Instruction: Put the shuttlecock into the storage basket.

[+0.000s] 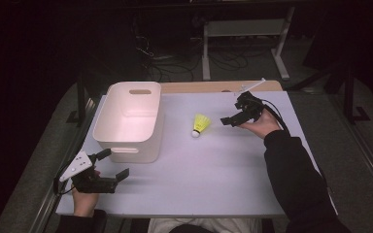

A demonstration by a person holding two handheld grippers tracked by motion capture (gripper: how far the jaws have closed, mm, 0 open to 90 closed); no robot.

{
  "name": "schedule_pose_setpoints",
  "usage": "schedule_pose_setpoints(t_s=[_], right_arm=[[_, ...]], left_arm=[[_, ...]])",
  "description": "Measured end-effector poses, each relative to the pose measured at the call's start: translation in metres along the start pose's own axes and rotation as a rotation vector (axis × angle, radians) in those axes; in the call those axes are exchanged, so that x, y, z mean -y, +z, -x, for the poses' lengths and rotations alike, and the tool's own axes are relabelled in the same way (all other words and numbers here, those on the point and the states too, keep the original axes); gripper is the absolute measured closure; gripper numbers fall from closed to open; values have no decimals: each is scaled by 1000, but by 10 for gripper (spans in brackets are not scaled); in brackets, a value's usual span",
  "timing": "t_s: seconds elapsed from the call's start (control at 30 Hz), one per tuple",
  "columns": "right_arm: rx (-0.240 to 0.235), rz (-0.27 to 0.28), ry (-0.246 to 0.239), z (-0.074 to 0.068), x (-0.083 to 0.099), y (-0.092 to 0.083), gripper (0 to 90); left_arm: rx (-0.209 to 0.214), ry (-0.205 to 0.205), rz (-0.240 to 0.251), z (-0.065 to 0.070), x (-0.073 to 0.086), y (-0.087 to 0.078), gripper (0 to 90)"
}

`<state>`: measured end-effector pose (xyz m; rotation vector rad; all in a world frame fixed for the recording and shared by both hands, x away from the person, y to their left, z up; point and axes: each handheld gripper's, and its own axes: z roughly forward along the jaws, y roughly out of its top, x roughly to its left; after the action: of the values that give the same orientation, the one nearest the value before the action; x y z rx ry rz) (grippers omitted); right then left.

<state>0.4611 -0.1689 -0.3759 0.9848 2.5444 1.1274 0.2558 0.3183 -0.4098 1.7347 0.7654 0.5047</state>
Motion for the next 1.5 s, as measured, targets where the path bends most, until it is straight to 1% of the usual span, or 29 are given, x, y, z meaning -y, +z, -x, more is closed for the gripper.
schedule_pose_setpoints(t_s=[0.1, 0.2, 0.3, 0.43, 0.53, 0.57, 0.63, 0.8, 0.9, 1.1, 1.27, 1.4, 1.5], right_arm=[[-1, -6, -6, -1, -4, 3, 68], [7, -6, -14, -3, -7, 6, 127], [0, 2, -3, -3, -8, 9, 146], [-7, -13, -1, -2, -9, 13, 190], [-12, -17, -1, -1, -10, 16, 268], [-13, -21, -2, 0, -10, 17, 280], [-2, -30, -6, 0, -10, 19, 309], [14, -19, -1, 0, -12, 22, 400], [16, -22, 4, 1, -11, 24, 462], [-11, -32, 21, 5, -10, 30, 632], [-28, -41, 27, 7, -8, 36, 768], [-22, -49, 36, 8, -7, 40, 828], [-1, -65, 40, 8, -6, 45, 859]], left_arm=[[0, 0, 1, 0, 0, 0, 0], [0, 1, 1, 0, 0, 0, 0], [1, 0, 1, 0, 0, 0, 0], [1, 0, 2, 0, 0, 0, 0], [1, 0, 2, 0, 0, 0, 0], [1, 0, 1, 0, 0, 0, 0], [1, 0, 2, 0, 0, 0, 0], [2, 0, 2, 0, 0, 0, 0], [2, 0, 3, 0, 0, 0, 0], [2, 0, 1, 0, 0, 0, 0], [2, 0, 2, 0, 0, 0, 0], [3, 0, 2, 0, 0, 0, 0], [5, 0, 2, 0, 0, 0, 0]])
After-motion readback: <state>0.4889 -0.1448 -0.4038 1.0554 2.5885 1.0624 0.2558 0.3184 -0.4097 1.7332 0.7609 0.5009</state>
